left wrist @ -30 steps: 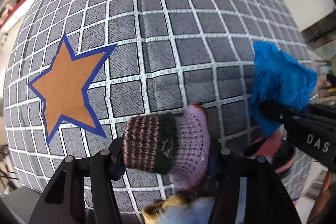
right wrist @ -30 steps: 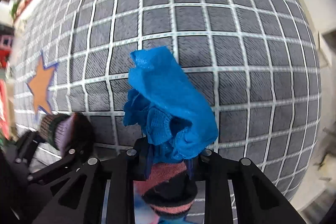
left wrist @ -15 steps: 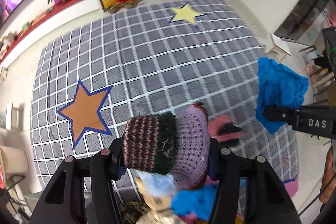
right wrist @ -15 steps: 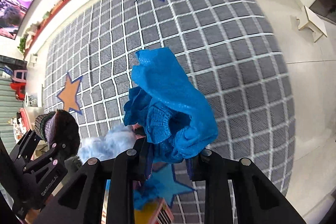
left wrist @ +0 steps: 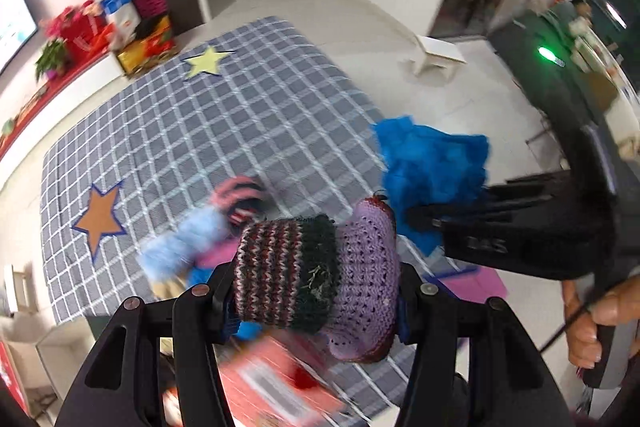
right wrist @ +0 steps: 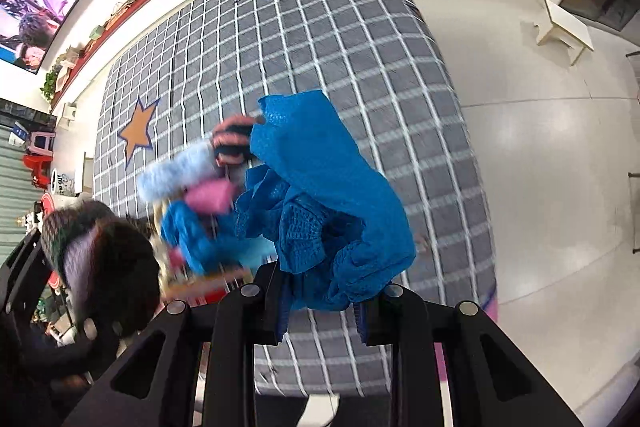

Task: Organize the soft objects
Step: 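Carry the knit hat and blue fabric in both grippers over the white box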

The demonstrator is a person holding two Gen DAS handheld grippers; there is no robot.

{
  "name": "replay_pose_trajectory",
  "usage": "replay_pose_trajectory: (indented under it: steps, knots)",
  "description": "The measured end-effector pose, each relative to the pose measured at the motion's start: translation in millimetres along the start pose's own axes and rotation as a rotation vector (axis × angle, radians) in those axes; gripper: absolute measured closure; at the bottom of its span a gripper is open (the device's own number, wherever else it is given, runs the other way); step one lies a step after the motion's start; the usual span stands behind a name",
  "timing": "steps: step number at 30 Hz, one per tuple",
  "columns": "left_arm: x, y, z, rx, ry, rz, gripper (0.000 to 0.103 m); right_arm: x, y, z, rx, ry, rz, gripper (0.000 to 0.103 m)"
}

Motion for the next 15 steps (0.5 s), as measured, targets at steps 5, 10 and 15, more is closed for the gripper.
replay_pose_trajectory:
  steps: [5, 10, 15]
  knots:
    - [-51.6, -46.9, 3.9, 0.000, 0.032, -0.008, 0.042, -50.3, -11.6, -5.7, -0.001, 0.033, 0.047, 0.077]
    - [-108.8, -46.9, 9.6, 0.013, 0.074, 0.090, 0.042, -99.2, -1.6, -20.2, -0.022, 0.094, 0.153, 0.077]
    - [-148.7, -10.5, 23.2, 0.038, 0.065, 0.215, 0.042, -141.5, 30.2, -28.0, -0.036, 0.132, 0.293, 0.077]
Point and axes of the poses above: each gripper's, at about its wrist camera, not at the fingertips, and z roughly against the way its jaws point, y to its left, x to its top, the point moved 7 cm from there along -z, roughly the way its jaws point, and after that the axes turned 13 degrees about y, right-handed, at the moved point
